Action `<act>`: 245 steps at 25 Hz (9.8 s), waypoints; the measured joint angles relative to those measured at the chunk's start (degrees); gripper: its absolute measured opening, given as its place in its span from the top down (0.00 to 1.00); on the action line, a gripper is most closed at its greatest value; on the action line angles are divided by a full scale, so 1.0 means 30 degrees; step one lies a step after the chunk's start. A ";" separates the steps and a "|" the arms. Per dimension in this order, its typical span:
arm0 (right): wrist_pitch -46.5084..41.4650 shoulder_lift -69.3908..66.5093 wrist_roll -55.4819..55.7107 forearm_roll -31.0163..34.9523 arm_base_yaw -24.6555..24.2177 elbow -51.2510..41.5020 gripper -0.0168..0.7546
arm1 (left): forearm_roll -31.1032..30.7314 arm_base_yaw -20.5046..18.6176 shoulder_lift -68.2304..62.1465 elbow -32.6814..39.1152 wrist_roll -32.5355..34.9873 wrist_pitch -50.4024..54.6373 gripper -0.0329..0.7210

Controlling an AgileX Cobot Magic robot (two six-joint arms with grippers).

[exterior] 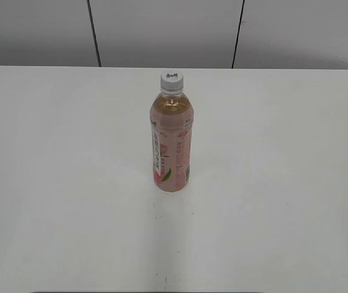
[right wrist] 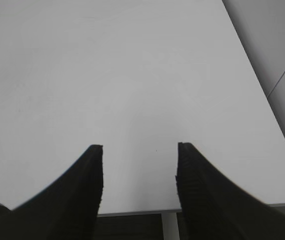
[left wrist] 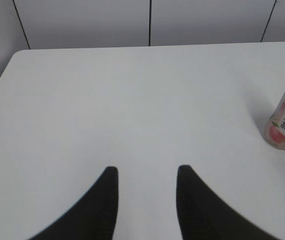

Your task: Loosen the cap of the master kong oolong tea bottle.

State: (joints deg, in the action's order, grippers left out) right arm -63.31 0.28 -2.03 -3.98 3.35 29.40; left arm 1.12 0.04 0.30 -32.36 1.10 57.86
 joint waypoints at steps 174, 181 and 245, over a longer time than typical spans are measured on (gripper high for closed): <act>0.0000 0.0000 0.0000 0.0016 0.0000 0.0000 0.50 | -1.5403 0.6601 -3.8447 0.0095 -0.3750 -4.2246 0.42; 0.0000 0.0000 0.0000 0.0016 0.0000 0.0000 0.50 | -1.5356 0.6280 -3.8447 0.0549 -0.3554 -4.2688 0.42; -0.2125 -3.7021 0.3386 0.3502 1.3178 2.6852 0.53 | -1.5410 0.6280 -3.8447 0.0549 -0.3496 -4.2785 0.42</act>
State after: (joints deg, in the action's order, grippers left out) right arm -69.68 -110.78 8.13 6.53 42.89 109.95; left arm -45.11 18.88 -115.04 -30.72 -9.39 -70.49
